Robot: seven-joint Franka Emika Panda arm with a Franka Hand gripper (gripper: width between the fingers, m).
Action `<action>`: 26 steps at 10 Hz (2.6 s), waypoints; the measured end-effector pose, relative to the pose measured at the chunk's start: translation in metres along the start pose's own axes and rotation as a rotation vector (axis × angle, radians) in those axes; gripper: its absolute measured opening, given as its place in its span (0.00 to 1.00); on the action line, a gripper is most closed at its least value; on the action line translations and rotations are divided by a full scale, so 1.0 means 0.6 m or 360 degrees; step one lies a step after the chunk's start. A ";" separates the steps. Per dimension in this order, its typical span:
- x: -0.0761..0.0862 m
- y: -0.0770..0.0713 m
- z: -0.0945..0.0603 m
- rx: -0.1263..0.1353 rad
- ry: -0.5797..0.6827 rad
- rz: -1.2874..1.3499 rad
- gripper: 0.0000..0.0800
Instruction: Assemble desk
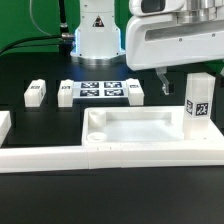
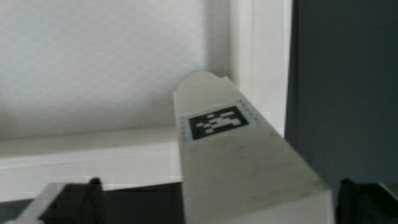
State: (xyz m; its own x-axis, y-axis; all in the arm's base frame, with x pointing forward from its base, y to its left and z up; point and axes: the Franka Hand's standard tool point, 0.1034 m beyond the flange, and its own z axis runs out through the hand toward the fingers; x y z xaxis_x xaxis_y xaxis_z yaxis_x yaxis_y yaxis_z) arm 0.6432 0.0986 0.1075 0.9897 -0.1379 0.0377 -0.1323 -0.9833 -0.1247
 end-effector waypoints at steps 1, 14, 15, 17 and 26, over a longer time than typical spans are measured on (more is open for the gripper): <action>0.000 0.000 0.000 0.0000 0.0000 0.0030 0.60; 0.006 -0.029 0.003 -0.0053 0.0019 0.2369 0.36; 0.008 -0.030 0.002 -0.0034 0.0047 0.2587 0.36; 0.008 -0.020 0.001 -0.0028 0.0075 0.2713 0.36; 0.015 -0.053 -0.078 0.0066 0.0073 0.2545 0.81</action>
Offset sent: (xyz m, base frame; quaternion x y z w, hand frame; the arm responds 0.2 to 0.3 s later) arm 0.0000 0.0000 0.0000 0.0000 0.0000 0.1296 0.9916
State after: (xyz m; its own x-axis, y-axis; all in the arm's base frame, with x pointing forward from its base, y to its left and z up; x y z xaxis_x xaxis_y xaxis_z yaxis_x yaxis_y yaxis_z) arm 0.6538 0.1233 0.1585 -0.1606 -0.9792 -0.1240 -0.9810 0.1722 -0.0890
